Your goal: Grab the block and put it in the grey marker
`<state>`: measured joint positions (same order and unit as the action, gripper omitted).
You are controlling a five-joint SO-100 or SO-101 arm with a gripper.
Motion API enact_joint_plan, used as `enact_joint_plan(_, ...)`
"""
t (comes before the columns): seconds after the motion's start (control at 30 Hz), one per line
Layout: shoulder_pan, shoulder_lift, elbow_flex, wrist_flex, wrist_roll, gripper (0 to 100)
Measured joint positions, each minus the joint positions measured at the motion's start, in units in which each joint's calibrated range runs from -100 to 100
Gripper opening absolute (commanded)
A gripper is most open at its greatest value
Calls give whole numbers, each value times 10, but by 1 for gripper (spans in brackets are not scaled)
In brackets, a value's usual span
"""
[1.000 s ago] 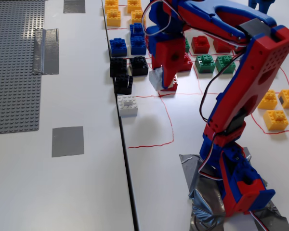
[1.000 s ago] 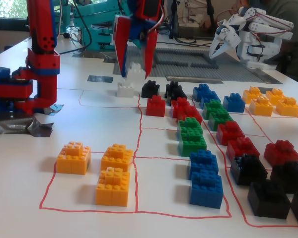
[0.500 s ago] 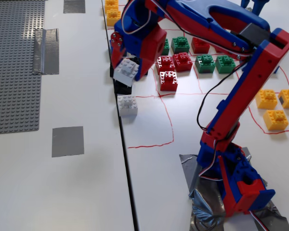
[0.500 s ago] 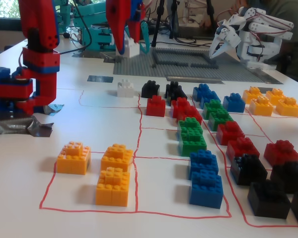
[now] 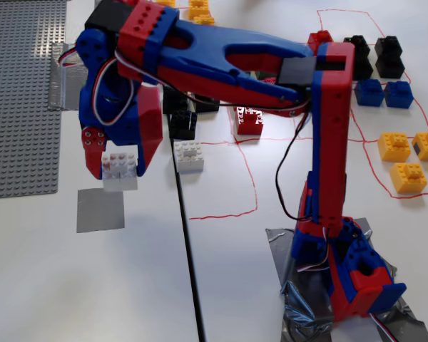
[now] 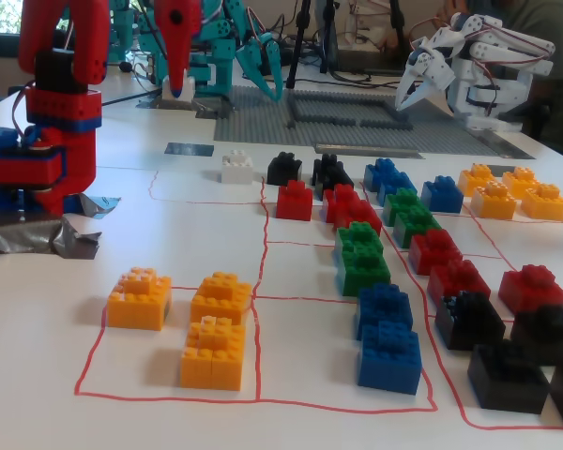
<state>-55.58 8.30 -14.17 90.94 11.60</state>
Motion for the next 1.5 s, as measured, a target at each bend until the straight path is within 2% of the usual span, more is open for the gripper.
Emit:
enact_joint_plan(0.5, -4, 159, -81, -43, 6, 0)
enact_joint_plan(1.0, -13, 242, -141, -52, 5, 0)
enact_joint_plan(1.17, -17, 244, -145, -51, -6, 20)
enact_joint_plan(1.3, -23, 253, -166, -14, -20, 29)
enact_joint_plan(1.5, -24, 254, -216, 31, -24, 31)
